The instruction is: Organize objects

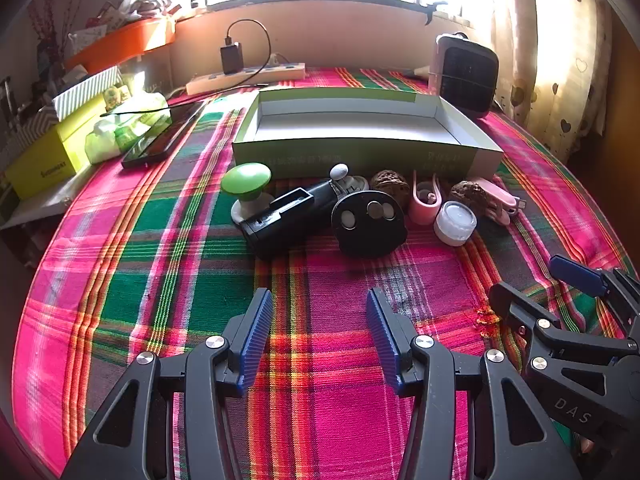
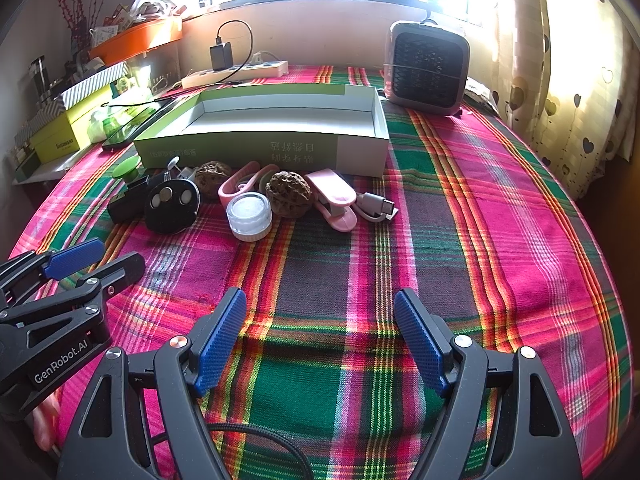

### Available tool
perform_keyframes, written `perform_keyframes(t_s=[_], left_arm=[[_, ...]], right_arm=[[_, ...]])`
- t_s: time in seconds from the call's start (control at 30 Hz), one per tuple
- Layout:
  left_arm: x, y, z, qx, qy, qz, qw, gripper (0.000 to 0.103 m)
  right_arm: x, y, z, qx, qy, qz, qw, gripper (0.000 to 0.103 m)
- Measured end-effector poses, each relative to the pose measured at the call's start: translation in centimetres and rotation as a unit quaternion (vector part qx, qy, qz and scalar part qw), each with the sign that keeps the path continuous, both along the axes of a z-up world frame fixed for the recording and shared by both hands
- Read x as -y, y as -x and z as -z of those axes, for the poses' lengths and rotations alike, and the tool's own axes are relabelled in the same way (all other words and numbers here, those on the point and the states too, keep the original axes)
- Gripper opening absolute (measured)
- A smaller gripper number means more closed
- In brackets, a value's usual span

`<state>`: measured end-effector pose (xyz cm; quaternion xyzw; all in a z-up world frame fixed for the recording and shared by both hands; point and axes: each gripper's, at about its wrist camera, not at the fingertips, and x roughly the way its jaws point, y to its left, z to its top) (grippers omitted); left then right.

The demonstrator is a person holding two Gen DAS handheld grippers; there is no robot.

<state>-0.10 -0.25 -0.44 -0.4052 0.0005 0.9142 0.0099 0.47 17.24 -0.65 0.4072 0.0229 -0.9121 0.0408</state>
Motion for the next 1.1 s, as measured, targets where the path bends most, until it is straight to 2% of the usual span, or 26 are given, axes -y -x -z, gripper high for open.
perform_keyframes(t_s=[0.3, 0.8, 1.1], left_arm=[[0.0, 0.0, 0.0, 0.0, 0.001, 0.001, 1.0, 0.047], [1.3, 0.0, -0.5, 0.011, -0.015, 0.048, 0.9987, 0.047], [4.4, 0.8, -1.4, -0.001, -0.028, 0.03, 0.9992, 0.047]], right_arm=[[0.2, 0.1, -0.1, 0.0, -0.001, 0.0, 1.0, 0.077], [-0.9, 0.4, -0.2, 0.007, 0.008, -0.029, 1.0, 0.077], [-2.4, 1.1, -0.6, 0.006, 0.008, -0.018, 1.0, 0.077]])
